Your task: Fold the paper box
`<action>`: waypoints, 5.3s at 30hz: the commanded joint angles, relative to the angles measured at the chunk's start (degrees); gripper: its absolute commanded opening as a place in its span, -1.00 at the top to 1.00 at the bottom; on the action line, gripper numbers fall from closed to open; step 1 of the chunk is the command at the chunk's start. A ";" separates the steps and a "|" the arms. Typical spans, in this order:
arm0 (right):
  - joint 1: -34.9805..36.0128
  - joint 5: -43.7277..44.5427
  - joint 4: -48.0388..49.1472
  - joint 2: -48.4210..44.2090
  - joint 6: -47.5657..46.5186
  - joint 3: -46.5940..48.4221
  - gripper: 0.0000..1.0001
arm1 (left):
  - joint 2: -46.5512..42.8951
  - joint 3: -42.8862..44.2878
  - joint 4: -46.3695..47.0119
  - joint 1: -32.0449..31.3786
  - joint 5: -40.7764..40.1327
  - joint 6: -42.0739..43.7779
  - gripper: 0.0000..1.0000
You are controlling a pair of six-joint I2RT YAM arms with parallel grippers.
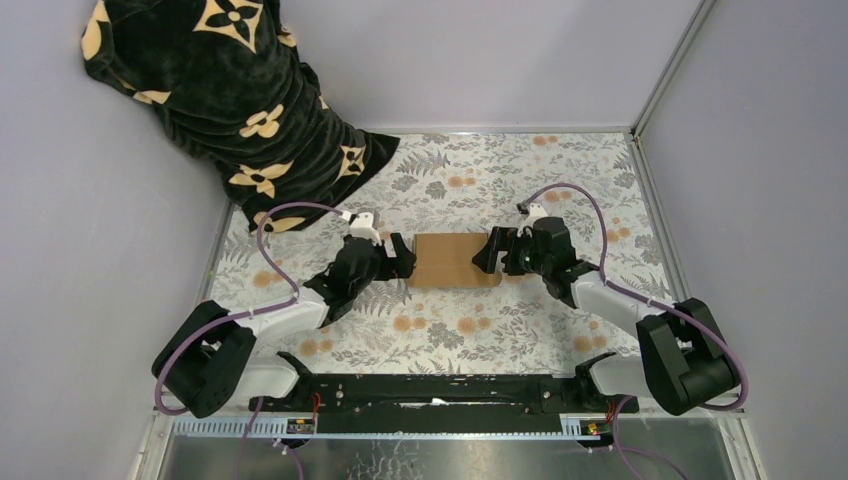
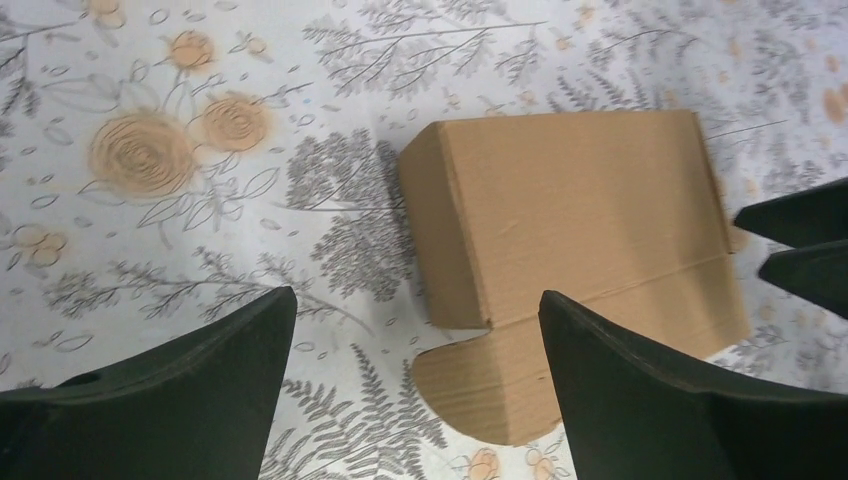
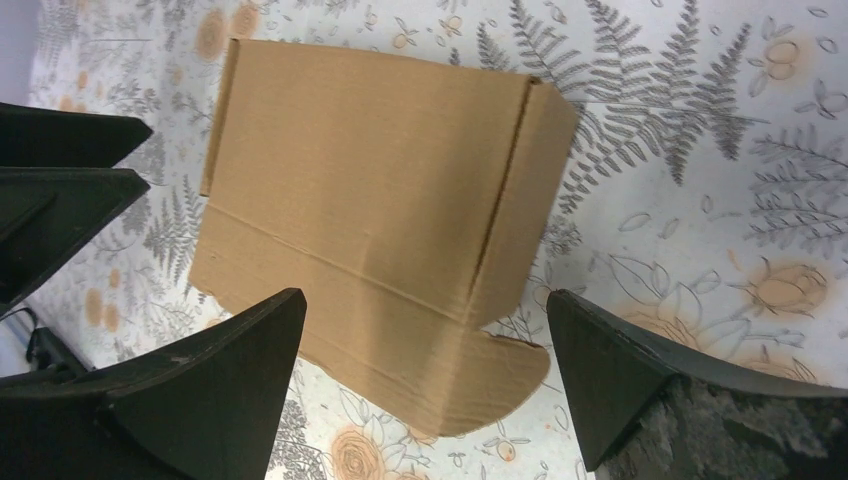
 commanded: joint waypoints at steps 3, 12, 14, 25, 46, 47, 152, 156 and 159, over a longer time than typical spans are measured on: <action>-0.66 -6.15 7.80 2.11 1.81 0.57 -0.99 | 0.71 -0.90 11.38 0.78 5.62 -0.92 -0.97; -1.50 -6.66 9.27 3.73 2.17 0.31 -0.99 | 4.86 -1.16 16.50 1.01 9.66 -1.73 -0.97; -1.95 -7.11 9.70 3.87 2.30 0.09 -0.99 | 5.05 -1.40 16.68 1.14 9.67 -1.74 -0.97; -3.60 -10.46 12.75 6.60 3.72 0.22 -0.99 | 9.24 -1.66 21.20 1.65 16.34 -3.06 -0.97; -3.69 -12.86 14.97 7.77 5.32 -1.19 -0.99 | 11.64 -1.69 23.78 1.71 19.18 -3.46 -0.97; -3.69 -12.92 15.45 7.97 5.51 -1.33 -0.99 | 11.84 -1.74 24.09 1.71 19.23 -3.50 -0.97; -5.89 -25.25 18.22 11.02 9.05 0.13 -0.99 | 7.52 -2.79 15.86 1.62 25.10 -5.24 -0.97; -5.89 -26.38 18.18 9.79 9.95 -0.01 -0.99 | 5.28 -2.80 14.24 1.63 25.10 -5.23 -0.97; -5.91 -27.70 18.22 8.82 10.73 -0.09 -0.99 | 3.60 -2.40 12.87 1.62 25.18 -5.21 -0.97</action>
